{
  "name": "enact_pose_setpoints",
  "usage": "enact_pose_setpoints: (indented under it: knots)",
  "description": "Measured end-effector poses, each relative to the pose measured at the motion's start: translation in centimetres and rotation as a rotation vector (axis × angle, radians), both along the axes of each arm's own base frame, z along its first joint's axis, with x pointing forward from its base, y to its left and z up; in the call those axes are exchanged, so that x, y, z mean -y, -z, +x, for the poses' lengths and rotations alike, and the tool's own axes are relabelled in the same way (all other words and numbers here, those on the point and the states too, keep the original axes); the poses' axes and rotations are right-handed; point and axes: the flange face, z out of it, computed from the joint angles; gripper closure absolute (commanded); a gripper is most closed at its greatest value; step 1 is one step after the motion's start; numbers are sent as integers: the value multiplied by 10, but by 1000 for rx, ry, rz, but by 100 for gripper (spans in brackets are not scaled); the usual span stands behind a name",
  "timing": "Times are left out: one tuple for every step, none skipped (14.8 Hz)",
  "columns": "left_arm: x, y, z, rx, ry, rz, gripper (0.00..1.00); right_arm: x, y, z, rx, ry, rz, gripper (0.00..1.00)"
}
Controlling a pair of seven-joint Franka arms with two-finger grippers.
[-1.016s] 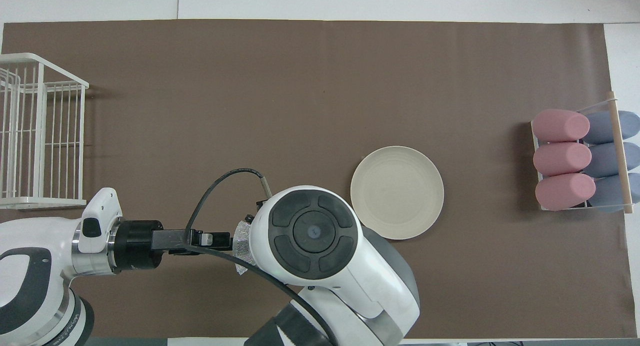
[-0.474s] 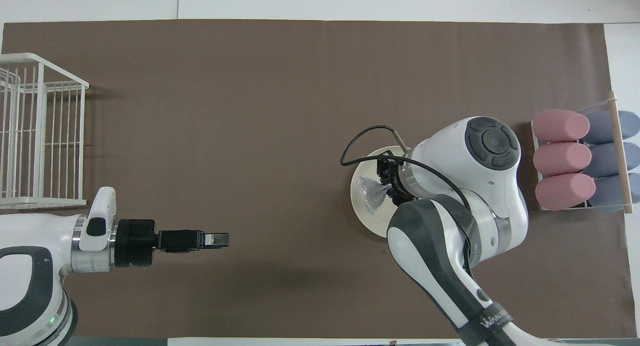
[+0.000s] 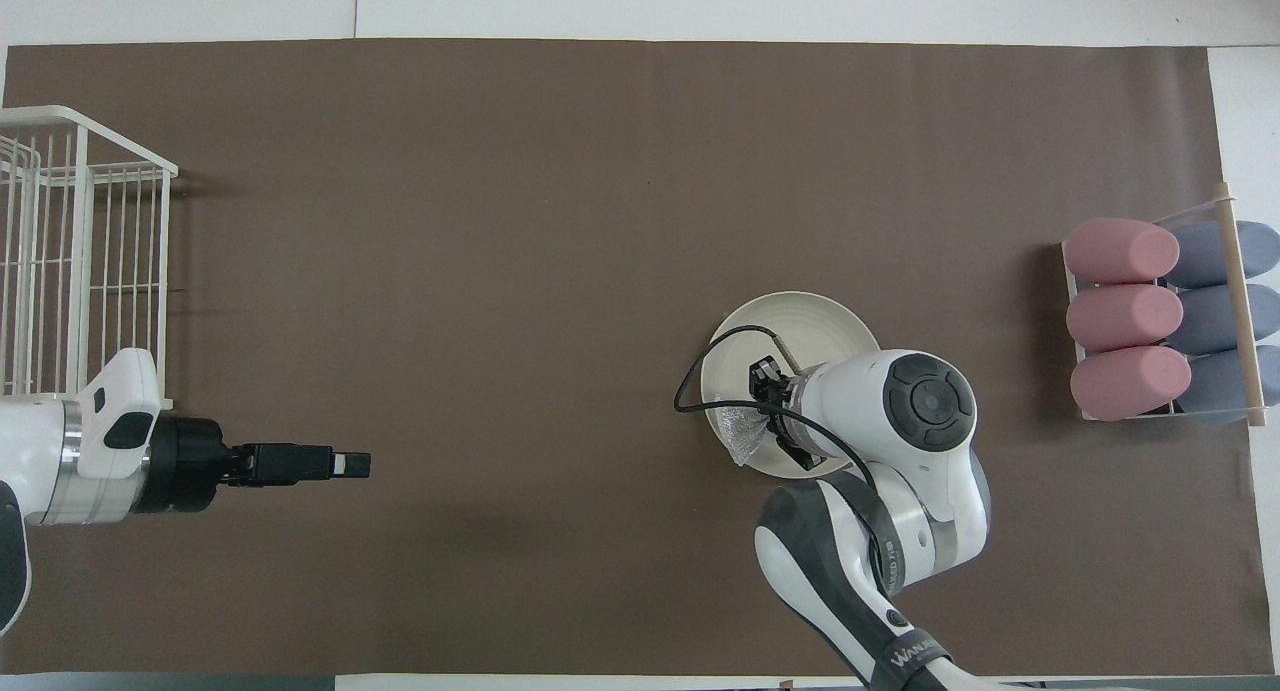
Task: Wipe plate with sponge
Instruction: 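Lower the cloth onto the white plate with the right gripper, then rub the cloth across the plate surface with the right gripper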
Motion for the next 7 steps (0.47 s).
enact_pose_setpoints:
  knots:
    - [0,-4,4,-8,4,71,0,4,5,-3,-2,-27,-4,100]
    - [2,-6,8,-13,7,144,0,8,9,-5,0,-58,-7,100]
    - [6,-7,14,1,0,216,0,13,12,-5,12,-89,-7,100]
    - [10,-7,19,22,-12,258,0,19,11,-3,25,-113,-6,100]
    - [12,-6,23,32,-23,277,0,28,11,0,37,-140,-6,100]
    - [11,-4,26,36,-33,285,0,43,11,5,47,-169,-6,100]
    - [9,-3,27,37,-41,287,0,61,12,12,56,-194,-7,100]
